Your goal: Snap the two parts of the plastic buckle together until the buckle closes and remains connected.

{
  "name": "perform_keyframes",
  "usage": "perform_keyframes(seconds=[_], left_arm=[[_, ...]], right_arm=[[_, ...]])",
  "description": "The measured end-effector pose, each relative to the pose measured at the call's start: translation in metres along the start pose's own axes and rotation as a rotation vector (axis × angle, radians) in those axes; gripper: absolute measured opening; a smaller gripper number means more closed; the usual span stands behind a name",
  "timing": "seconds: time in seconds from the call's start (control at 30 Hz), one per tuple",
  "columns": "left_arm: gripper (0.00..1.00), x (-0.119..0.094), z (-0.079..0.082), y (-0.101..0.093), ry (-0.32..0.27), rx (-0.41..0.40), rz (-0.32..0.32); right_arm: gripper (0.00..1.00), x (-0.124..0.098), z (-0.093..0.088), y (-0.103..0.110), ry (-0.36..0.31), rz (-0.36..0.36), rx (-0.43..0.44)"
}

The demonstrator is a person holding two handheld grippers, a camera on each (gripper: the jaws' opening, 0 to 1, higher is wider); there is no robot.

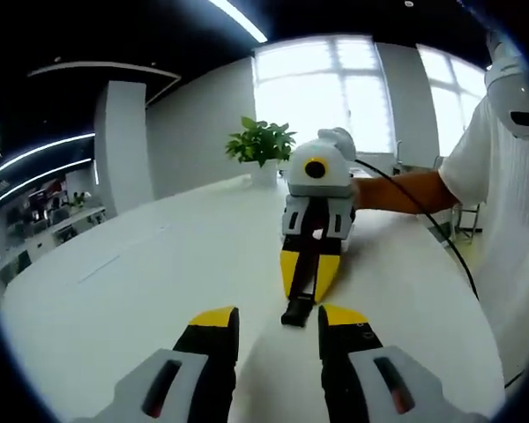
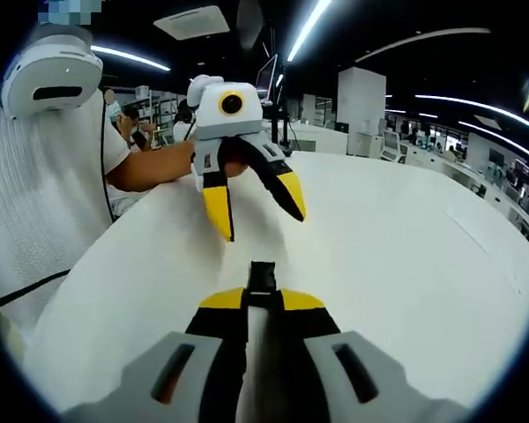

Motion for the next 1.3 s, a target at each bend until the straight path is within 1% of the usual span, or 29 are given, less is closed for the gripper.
perform_keyframes(seconds=[0.07, 0.1, 0.17, 0.27, 0.37, 0.47, 0.57, 0.8, 1.0, 1.07, 1.17, 1.3], left_arm=[[0.36, -0.001, 0.001, 0.001, 0.009, -0.014, 0.024], [0.36, -0.002, 0.002, 0.001, 0.001, -0.025, 0.03], [0.37, -0.004, 0.003, 0.004, -0.002, -0.067, 0.058], [0.37, -0.007, 0.005, 0.005, -0.011, -0.088, 0.066], [0.37, -0.008, 0.007, 0.003, -0.011, -0.067, 0.105], [0.37, -0.009, 0.009, 0.004, -0.004, -0.067, 0.134], [0.36, -0.012, 0.011, 0.005, -0.01, -0.076, 0.178], [0.36, -0.016, 0.011, 0.003, -0.001, -0.091, 0.233], [0.36, -0.02, 0.007, 0.003, 0.027, -0.108, 0.276], [0.37, -0.023, 0.006, 0.004, 0.041, -0.12, 0.307], [0.35, -0.027, 0.005, 0.004, 0.036, -0.122, 0.327], [0.33, -0.029, 0.002, 0.004, 0.037, -0.133, 0.338]], right_arm=[[0.12, 0.0, 0.001, -0.005, 0.004, 0.008, -0.002], [0.12, 0.001, 0.001, -0.008, 0.006, 0.008, -0.001], [0.12, 0.001, 0.001, -0.014, 0.01, 0.011, -0.002], [0.12, 0.001, 0.001, -0.023, 0.016, 0.012, -0.006], [0.12, -0.001, 0.001, -0.03, 0.024, 0.018, -0.013], [0.12, -0.002, 0.002, -0.045, 0.032, 0.02, -0.015], [0.12, -0.002, 0.003, -0.053, 0.039, 0.02, -0.015], [0.12, 0.0, 0.005, -0.077, 0.057, 0.031, -0.013], [0.12, 0.0, 0.007, -0.088, 0.068, 0.042, -0.013], [0.12, -0.001, 0.006, -0.093, 0.076, 0.042, -0.01], [0.12, -0.003, 0.006, -0.095, 0.08, 0.046, -0.013], [0.12, -0.004, 0.007, -0.102, 0.089, 0.052, -0.012]])
Point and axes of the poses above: the point that each gripper's makers call its tool centre point, and the gripper's own axes: x roughly forward along the fingers, y roughly to its left, z roughly out of its top, the point moved 9 cm from there along -x, roughly backward along the fingers, and after that the axes turned 1 degree about z, right-handed, at the moved point
